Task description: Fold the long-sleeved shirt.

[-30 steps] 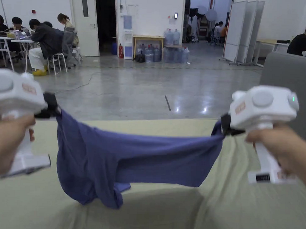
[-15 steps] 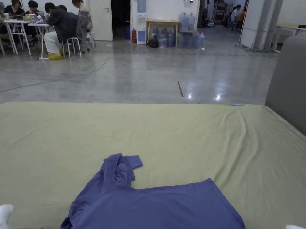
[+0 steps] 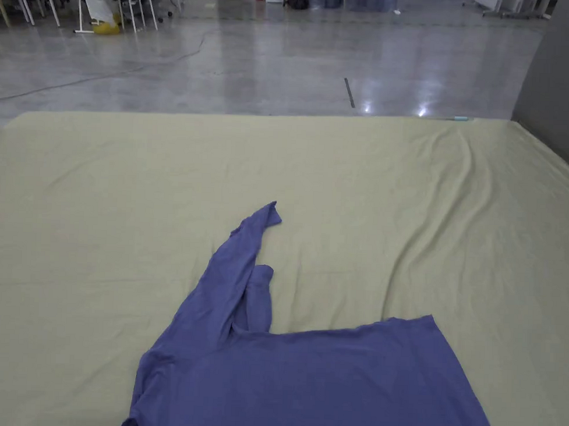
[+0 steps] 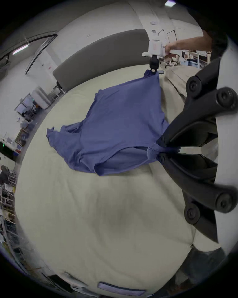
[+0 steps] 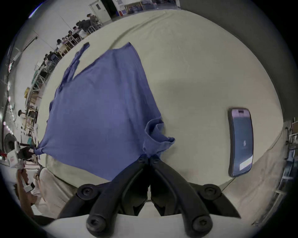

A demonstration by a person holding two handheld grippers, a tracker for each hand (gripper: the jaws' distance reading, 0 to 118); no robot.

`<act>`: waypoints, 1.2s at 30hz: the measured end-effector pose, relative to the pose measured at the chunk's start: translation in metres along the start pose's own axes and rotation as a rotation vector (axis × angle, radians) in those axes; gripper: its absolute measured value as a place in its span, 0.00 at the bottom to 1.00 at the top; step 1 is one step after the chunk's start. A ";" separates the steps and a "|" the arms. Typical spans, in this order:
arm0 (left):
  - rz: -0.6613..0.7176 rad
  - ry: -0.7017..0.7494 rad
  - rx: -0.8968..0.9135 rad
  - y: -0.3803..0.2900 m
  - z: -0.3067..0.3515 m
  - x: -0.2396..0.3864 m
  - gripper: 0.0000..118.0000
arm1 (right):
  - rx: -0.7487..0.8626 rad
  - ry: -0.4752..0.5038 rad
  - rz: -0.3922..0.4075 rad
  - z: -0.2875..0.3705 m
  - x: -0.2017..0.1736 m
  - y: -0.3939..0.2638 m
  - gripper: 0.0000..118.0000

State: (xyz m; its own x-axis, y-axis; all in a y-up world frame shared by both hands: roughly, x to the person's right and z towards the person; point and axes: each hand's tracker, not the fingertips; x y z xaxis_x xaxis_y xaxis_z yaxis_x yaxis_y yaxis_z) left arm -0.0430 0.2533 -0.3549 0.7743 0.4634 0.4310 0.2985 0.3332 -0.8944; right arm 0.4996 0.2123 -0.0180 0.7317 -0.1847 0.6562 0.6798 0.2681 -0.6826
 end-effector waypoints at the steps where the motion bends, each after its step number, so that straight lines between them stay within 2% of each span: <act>1: 0.008 0.007 -0.005 -0.001 -0.005 -0.010 0.03 | -0.020 0.011 -0.024 -0.003 0.003 0.000 0.03; 12: 0.077 0.106 -0.111 -0.008 -0.057 -0.028 0.03 | -0.188 -0.089 0.078 -0.061 -0.010 0.019 0.03; 13: 0.089 0.113 -0.117 -0.011 -0.066 -0.037 0.03 | -0.201 -0.090 0.075 -0.061 -0.011 0.022 0.06; 14: 0.100 0.116 -0.130 -0.010 -0.070 -0.035 0.07 | -0.219 -0.094 0.075 -0.058 -0.011 0.027 0.13; 15: 0.105 0.125 -0.137 -0.009 -0.069 -0.032 0.28 | -0.227 -0.099 0.088 -0.051 -0.013 0.030 0.26; 16: 0.084 0.152 -0.107 -0.007 -0.061 -0.023 0.77 | -0.187 -0.115 0.121 -0.038 -0.013 0.033 0.54; 17: 0.050 0.178 -0.069 -0.008 -0.052 -0.013 1.00 | -0.112 -0.149 0.148 -0.019 -0.018 0.034 0.96; 18: 0.018 0.162 -0.041 -0.005 -0.042 -0.006 1.00 | -0.033 -0.183 0.158 -0.002 -0.023 0.034 1.00; 19: 0.016 0.090 0.108 0.006 -0.028 -0.002 1.00 | 0.057 -0.182 0.151 0.022 -0.030 0.032 0.98; 20: 0.002 0.097 0.140 0.006 -0.013 0.014 1.00 | 0.123 -0.149 0.158 0.024 -0.040 0.038 1.00; 22: 0.033 0.084 0.225 0.002 0.009 0.049 1.00 | 0.188 -0.099 0.114 0.028 -0.056 0.039 1.00; 24: 0.043 0.018 0.245 0.003 0.007 0.063 1.00 | 0.247 -0.038 0.107 0.062 -0.067 0.034 1.00; 25: 0.063 -0.007 0.213 0.002 -0.007 0.054 1.00 | 0.250 -0.011 0.106 0.059 -0.076 0.031 1.00; 26: 0.070 -0.004 0.145 0.000 -0.014 0.057 0.85 | 0.259 0.016 0.107 0.054 -0.084 0.027 0.88; 27: 0.073 0.001 0.096 -0.005 -0.022 0.061 0.38 | 0.276 0.045 0.113 0.050 -0.092 0.021 0.57; 28: 0.058 0.054 0.093 -0.012 -0.029 0.067 0.00 | 0.272 0.051 0.134 0.033 -0.106 0.016 0.14; 29: 0.030 0.104 0.094 -0.017 -0.036 0.075 0.00 | 0.238 0.032 0.162 0.023 -0.117 0.011 0.02; 31: 0.028 0.092 0.047 -0.027 -0.054 0.083 0.00 | 0.169 0.031 0.189 0.004 -0.134 0.001 0.02; 33: 0.045 0.016 0.018 -0.019 -0.061 0.069 0.00 | 0.132 0.126 0.216 -0.013 -0.148 -0.005 0.02; 36: 0.033 0.057 0.080 0.012 -0.064 0.057 0.00 | 0.111 0.150 0.233 -0.019 -0.154 -0.002 0.02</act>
State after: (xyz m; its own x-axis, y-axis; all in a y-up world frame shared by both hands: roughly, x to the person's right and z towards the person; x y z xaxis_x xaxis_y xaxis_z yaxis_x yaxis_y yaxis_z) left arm 0.0400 0.2310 -0.3484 0.8141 0.4285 0.3921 0.2286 0.3843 -0.8945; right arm 0.3861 0.2219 -0.1241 0.8721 -0.2419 0.4254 0.4893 0.4195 -0.7646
